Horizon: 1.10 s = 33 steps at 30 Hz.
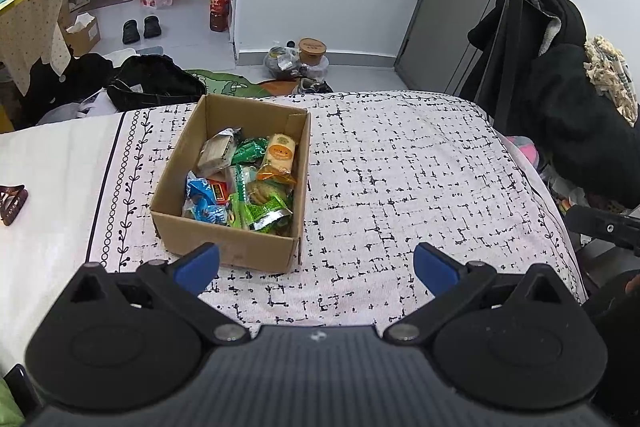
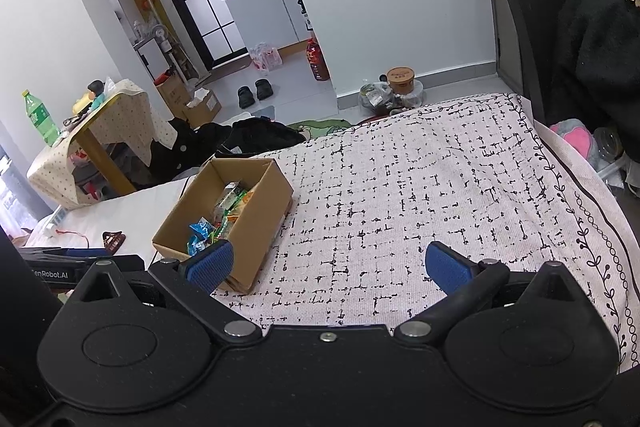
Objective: Organize snacks
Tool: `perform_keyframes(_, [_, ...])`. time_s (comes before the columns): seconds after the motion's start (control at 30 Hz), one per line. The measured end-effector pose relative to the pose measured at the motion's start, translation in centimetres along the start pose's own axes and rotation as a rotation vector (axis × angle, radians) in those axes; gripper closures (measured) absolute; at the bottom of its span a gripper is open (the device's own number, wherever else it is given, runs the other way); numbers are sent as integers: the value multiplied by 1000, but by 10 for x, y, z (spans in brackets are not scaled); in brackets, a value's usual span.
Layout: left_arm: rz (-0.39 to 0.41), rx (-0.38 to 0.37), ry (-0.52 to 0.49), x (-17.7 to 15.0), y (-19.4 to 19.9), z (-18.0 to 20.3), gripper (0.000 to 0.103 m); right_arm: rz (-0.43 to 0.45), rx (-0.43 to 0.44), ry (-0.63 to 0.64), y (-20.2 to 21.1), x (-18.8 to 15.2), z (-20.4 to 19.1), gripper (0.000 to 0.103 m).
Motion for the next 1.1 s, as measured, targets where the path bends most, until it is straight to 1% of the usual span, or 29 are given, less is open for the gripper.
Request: perform_keyframes(1.1, [-3, 16, 5, 1, 2, -4, 0, -1, -6, 1, 0, 0, 2, 0])
Point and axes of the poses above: each gripper's, at about its wrist camera, not at the fingertips, and y roughly against the way its jaws point, z to its right, x to its top, the point moved 5 cm from there along -y, roughly the way its jaws point, and after that the axes turned 11 degrees about y, right-handed, at the moved point
